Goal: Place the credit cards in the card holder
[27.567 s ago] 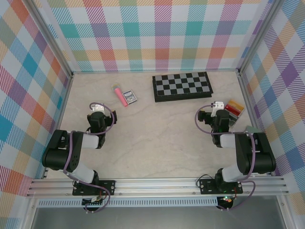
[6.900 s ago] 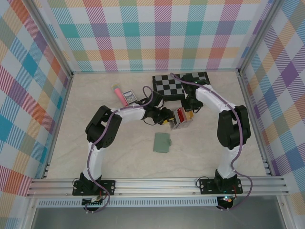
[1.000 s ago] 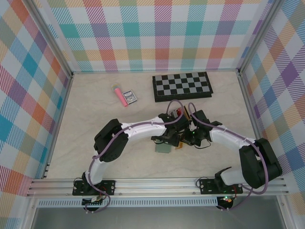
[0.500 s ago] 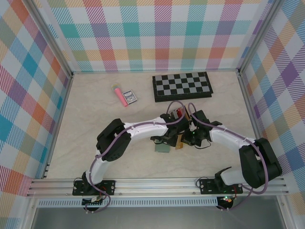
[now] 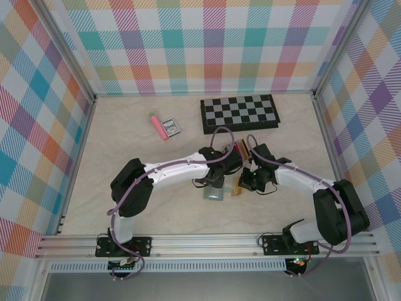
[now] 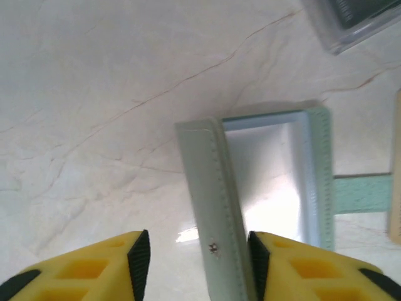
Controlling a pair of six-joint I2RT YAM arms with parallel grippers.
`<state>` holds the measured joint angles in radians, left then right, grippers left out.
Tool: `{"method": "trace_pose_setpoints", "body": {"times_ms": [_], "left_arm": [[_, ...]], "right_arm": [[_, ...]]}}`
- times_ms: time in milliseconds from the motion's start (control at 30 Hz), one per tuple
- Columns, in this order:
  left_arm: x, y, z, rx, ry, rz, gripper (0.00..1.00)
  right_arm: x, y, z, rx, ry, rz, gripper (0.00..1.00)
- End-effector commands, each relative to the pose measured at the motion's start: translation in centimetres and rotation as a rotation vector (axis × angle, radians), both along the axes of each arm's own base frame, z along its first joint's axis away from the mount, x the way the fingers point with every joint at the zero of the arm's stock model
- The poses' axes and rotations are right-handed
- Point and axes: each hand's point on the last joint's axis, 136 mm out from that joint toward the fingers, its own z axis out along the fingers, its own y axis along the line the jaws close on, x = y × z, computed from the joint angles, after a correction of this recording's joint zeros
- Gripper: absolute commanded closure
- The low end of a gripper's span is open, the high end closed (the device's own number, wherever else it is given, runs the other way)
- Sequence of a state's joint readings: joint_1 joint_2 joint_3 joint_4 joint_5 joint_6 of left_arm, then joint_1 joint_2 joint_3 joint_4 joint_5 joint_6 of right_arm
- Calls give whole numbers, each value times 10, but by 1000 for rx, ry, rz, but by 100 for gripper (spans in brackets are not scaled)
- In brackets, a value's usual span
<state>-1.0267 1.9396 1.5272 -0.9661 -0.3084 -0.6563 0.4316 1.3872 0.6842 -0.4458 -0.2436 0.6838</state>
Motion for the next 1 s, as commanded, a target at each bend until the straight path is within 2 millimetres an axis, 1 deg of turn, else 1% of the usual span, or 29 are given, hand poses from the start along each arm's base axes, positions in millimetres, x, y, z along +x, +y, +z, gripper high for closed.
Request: {"method": "trace_pose_setpoints", "body": {"times_ms": [0,167,233,267,367,500,600,667,800,967], "left_arm": [[3,22,8,0,-16,40,62],[3,40,1,-78,15,86,82],[2,46,-3,-115,33,103,88],[1,47,-6,-142,42,105,90],[-4,39,-15,-301,91,115,98],[-11,27,-23,-476,145,131,99],[-15,22,-29,-517,165,145,100],[-16,22,-34,-535,174,172,100],[-16,18,-36,-570,178,196,100],[-14,19,-36,-575,167,223,100]], "right_arm": [[-3,-19,-12,-104,32,-12,94],[-1,-18,-10,-108,31,-7,94],[1,-17,-8,-105,29,-4,94],[2,-16,-7,-102,27,-2,94],[7,-10,3,-78,3,14,95],[17,-2,32,-17,-85,23,94],[22,6,56,37,-157,41,94],[23,11,66,75,-180,55,93],[21,26,78,139,-207,100,93],[17,41,82,151,-227,152,92]]}}
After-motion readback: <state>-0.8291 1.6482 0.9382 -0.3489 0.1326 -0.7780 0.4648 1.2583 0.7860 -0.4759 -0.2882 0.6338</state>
